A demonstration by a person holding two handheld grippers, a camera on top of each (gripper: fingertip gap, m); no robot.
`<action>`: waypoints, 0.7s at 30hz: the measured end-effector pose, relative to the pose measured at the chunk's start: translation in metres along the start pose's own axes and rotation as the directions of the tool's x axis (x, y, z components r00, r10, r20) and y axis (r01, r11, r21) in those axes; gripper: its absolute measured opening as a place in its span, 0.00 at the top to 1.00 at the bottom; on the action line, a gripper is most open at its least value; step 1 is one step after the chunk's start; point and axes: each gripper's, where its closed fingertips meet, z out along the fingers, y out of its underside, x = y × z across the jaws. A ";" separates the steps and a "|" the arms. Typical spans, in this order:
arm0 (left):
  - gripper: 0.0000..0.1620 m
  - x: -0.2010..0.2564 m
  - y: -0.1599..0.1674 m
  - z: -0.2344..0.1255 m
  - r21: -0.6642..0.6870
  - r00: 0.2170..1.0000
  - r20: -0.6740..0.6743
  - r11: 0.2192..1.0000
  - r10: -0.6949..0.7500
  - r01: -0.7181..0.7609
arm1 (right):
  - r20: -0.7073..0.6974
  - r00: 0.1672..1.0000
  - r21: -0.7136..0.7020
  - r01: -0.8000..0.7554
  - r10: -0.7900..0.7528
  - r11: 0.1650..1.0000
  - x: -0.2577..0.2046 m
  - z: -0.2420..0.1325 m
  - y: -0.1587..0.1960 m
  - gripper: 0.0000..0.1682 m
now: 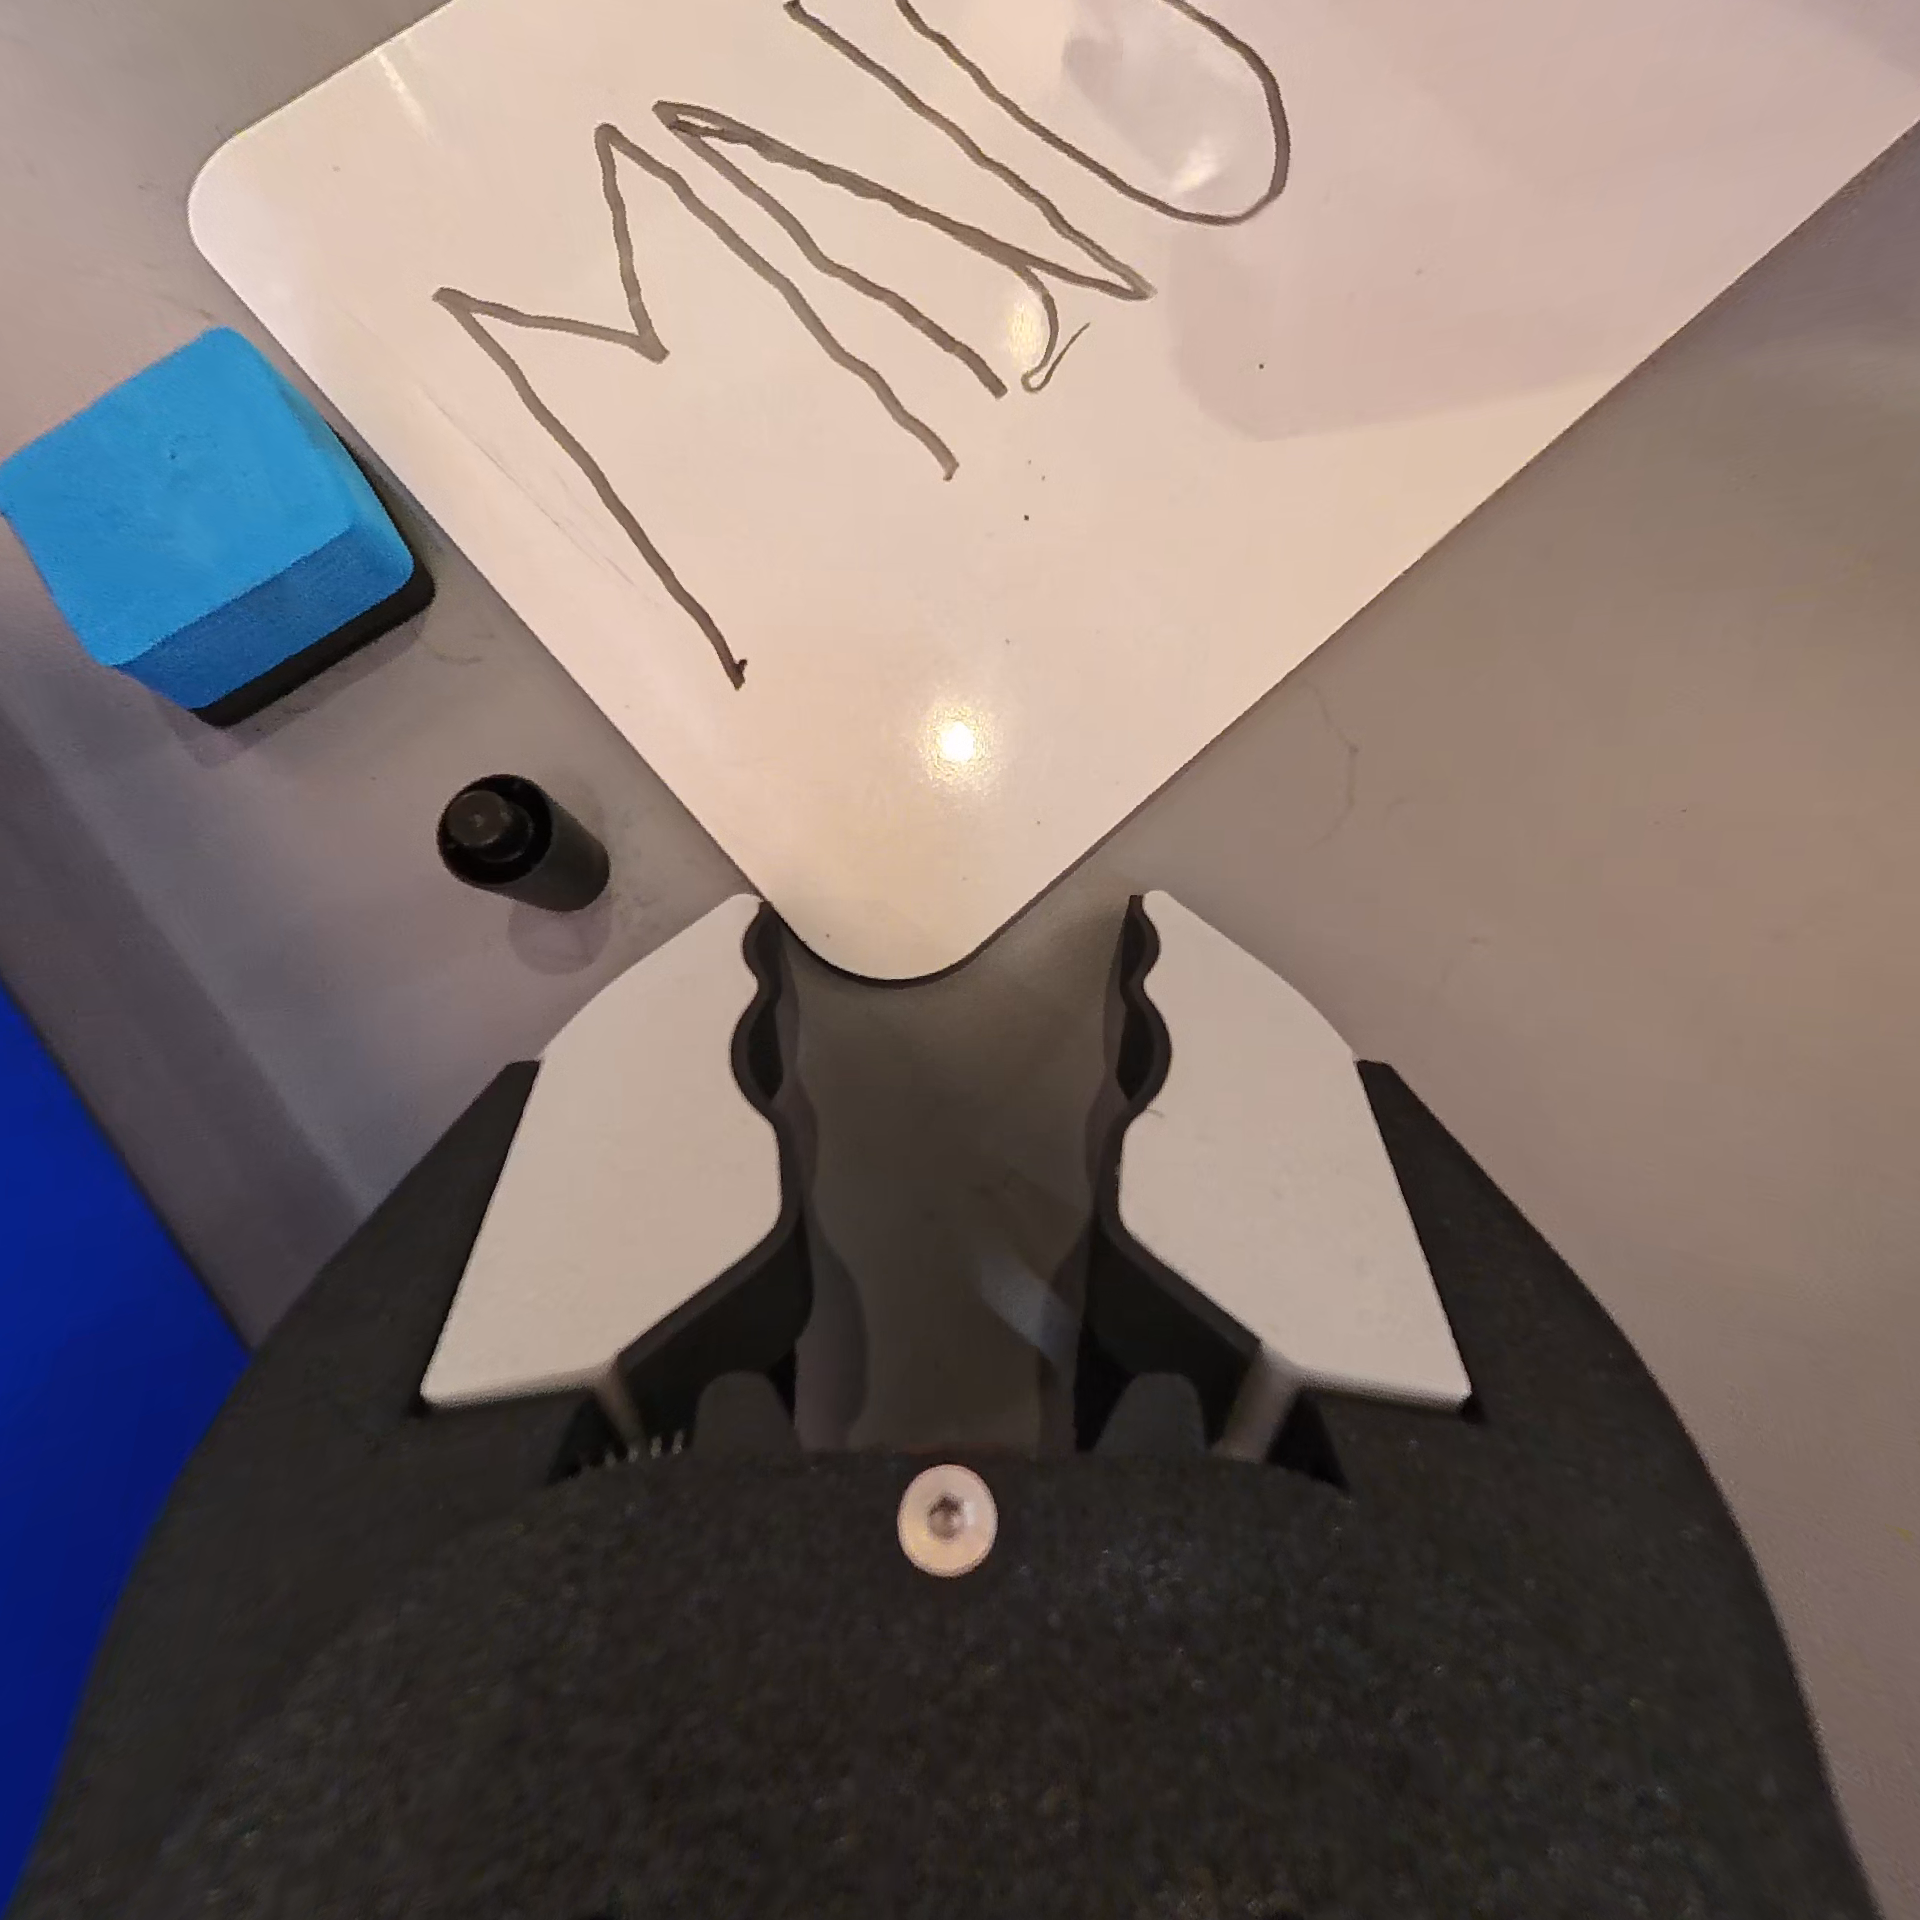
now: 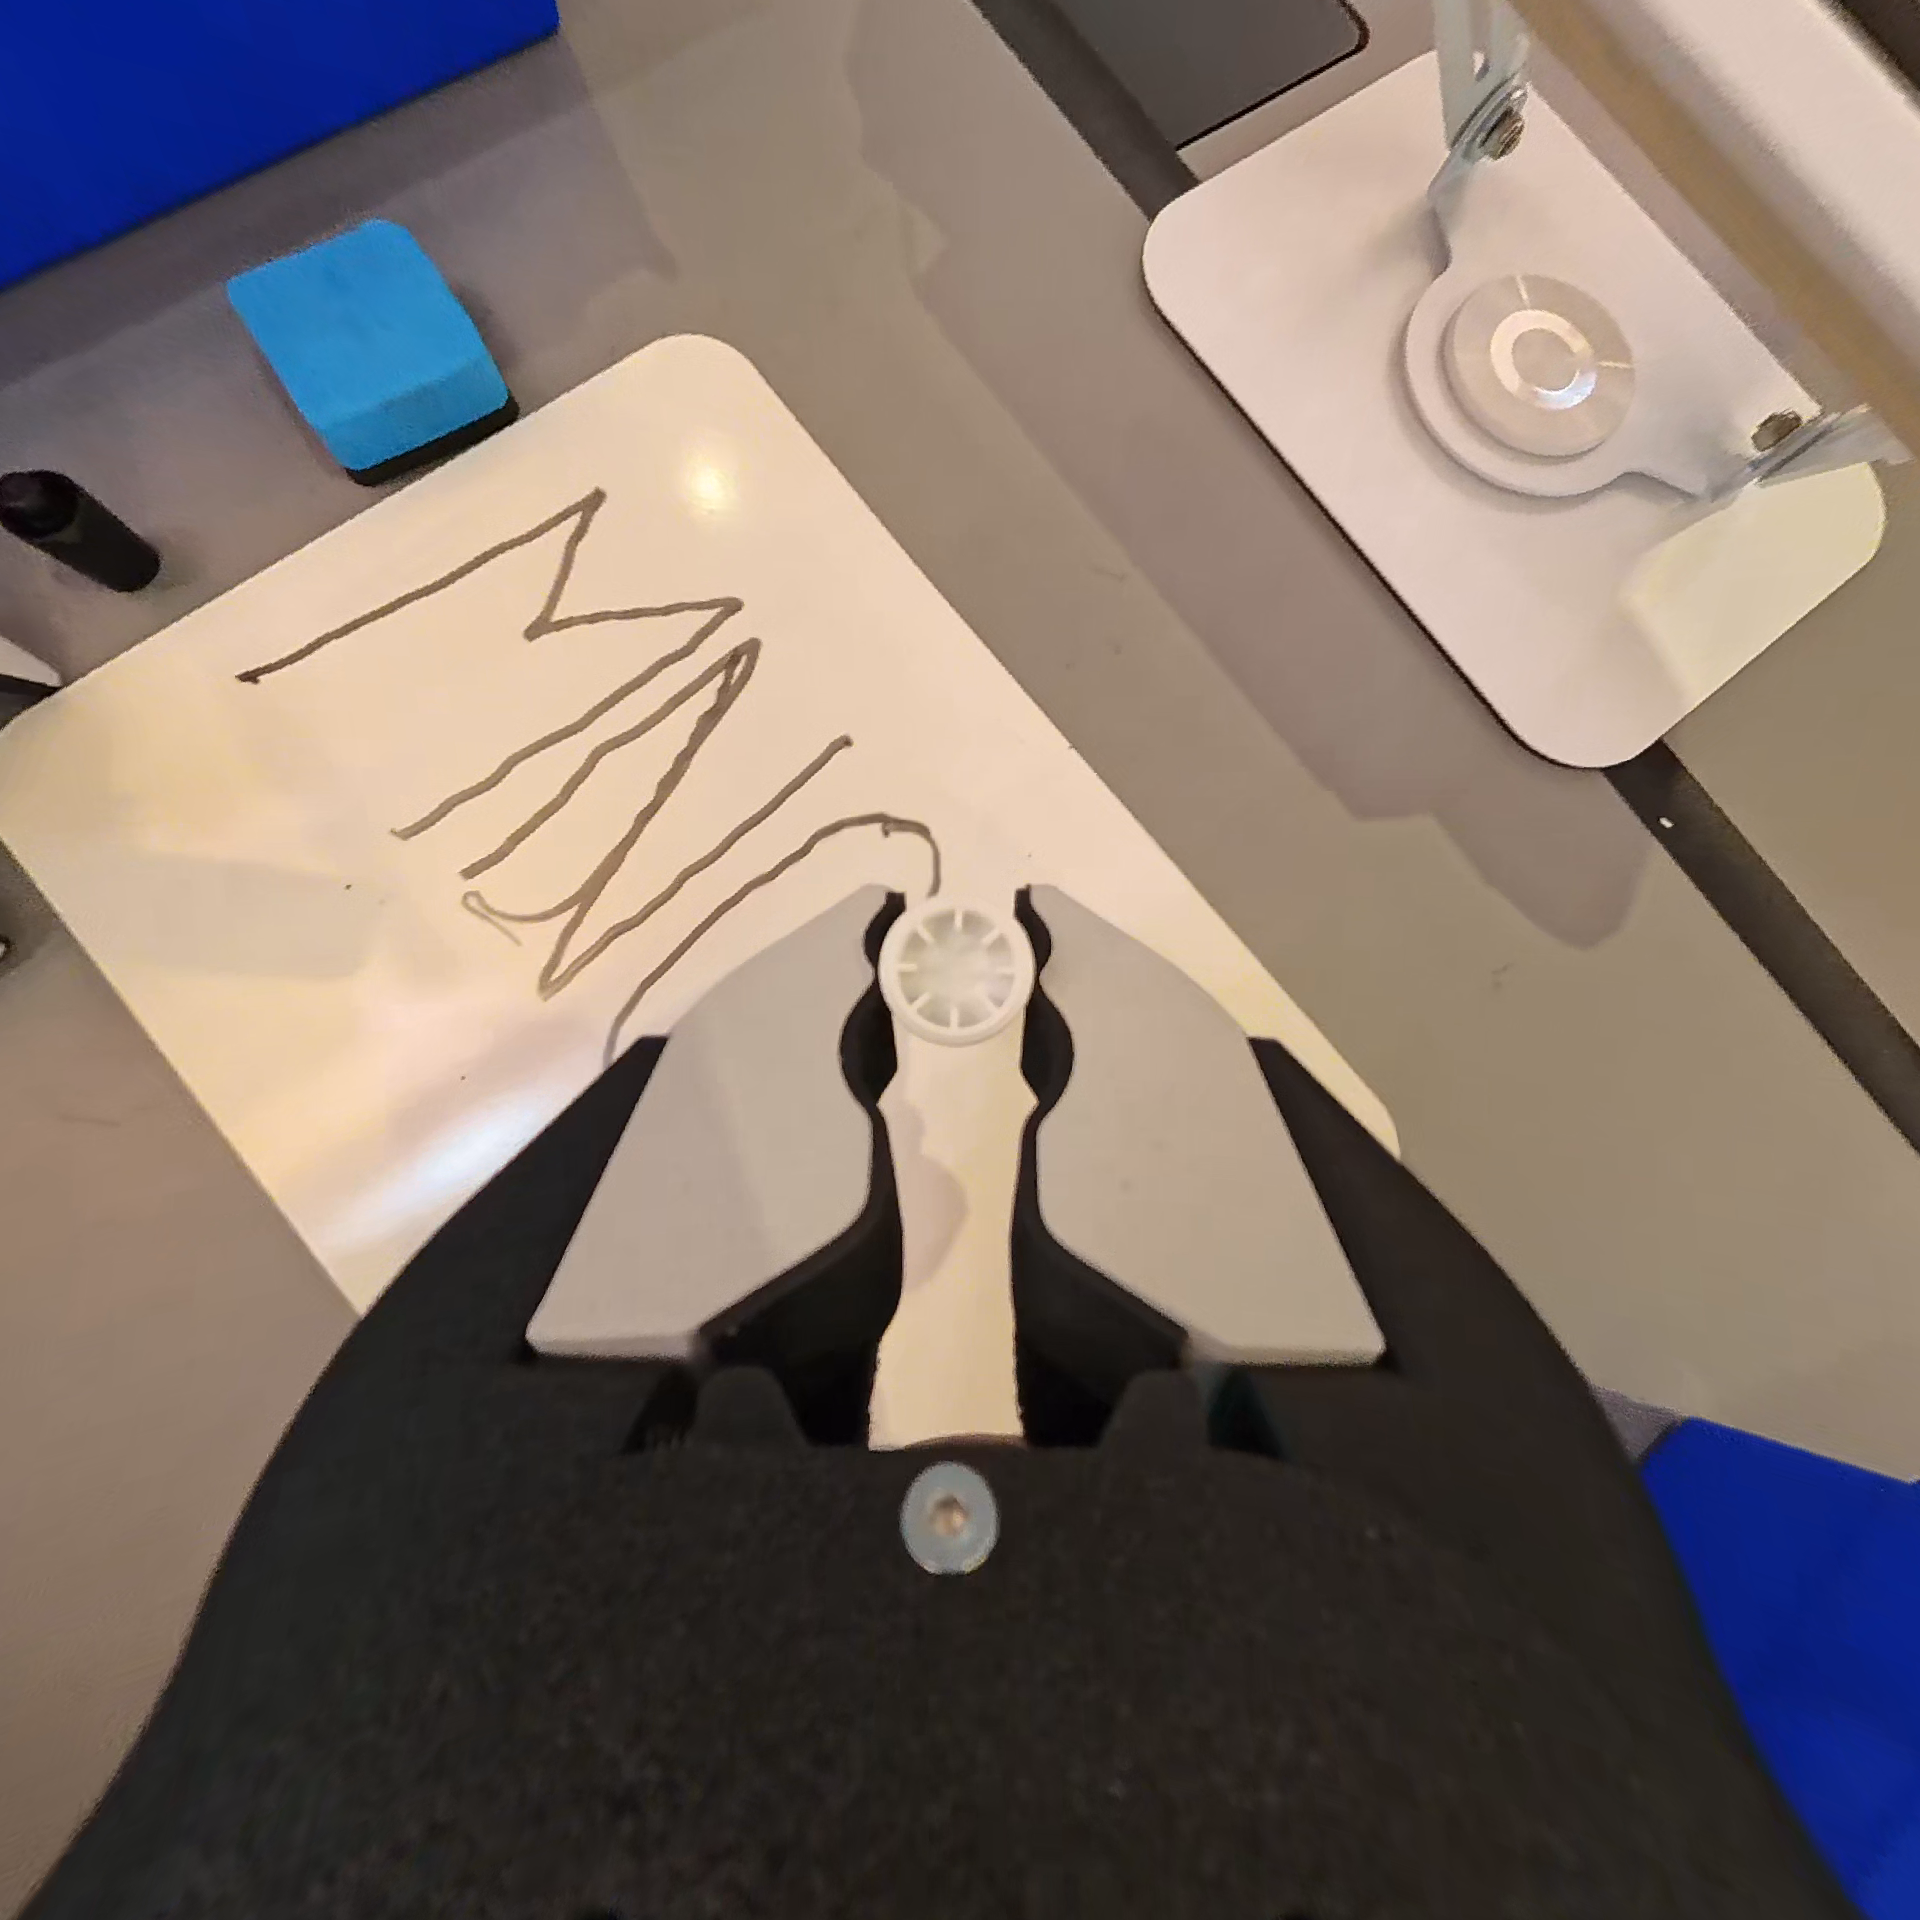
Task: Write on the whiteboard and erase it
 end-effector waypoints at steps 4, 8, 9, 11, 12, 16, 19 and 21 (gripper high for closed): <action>0.61 0.000 0.000 0.000 0.001 1.000 0.000 1.000 0.000 0.000 | 0.010 1.000 -0.007 -0.005 0.005 1.000 -0.010 -0.007 0.006 0.88; 0.61 0.000 0.000 0.000 0.002 1.000 0.001 1.000 -0.001 0.001 | 0.014 1.000 -0.011 -0.003 0.003 1.000 -0.021 -0.015 0.014 0.88; 0.61 0.000 0.000 0.000 0.003 1.000 0.000 1.000 0.000 0.000 | 0.015 1.000 -0.012 -0.003 0.003 1.000 -0.024 -0.017 0.016 0.88; 0.61 0.000 0.000 0.000 0.003 1.000 -0.002 1.000 0.002 -0.002 | 0.014 1.000 -0.012 -0.002 0.002 1.000 -0.030 -0.022 0.020 0.88; 0.61 0.000 0.000 0.000 0.001 1.000 -0.003 1.000 0.005 -0.005 | 0.011 1.000 -0.012 0.001 0.000 1.000 -0.034 -0.024 0.022 0.88; 0.61 0.000 0.000 0.000 -0.004 1.000 -0.008 1.000 0.008 -0.009 | 0.018 1.000 -0.004 -0.010 0.010 1.000 -0.046 -0.033 0.029 0.88; 0.61 0.000 0.000 0.000 -0.003 1.000 -0.008 1.000 0.009 -0.009 | 0.019 1.000 -0.006 -0.014 0.014 1.000 -0.053 -0.039 0.035 0.88; 0.61 0.000 0.000 0.000 -0.004 1.000 -0.007 1.000 0.008 -0.008 | 0.020 1.000 -0.007 -0.008 0.008 1.000 -0.058 -0.042 0.038 0.88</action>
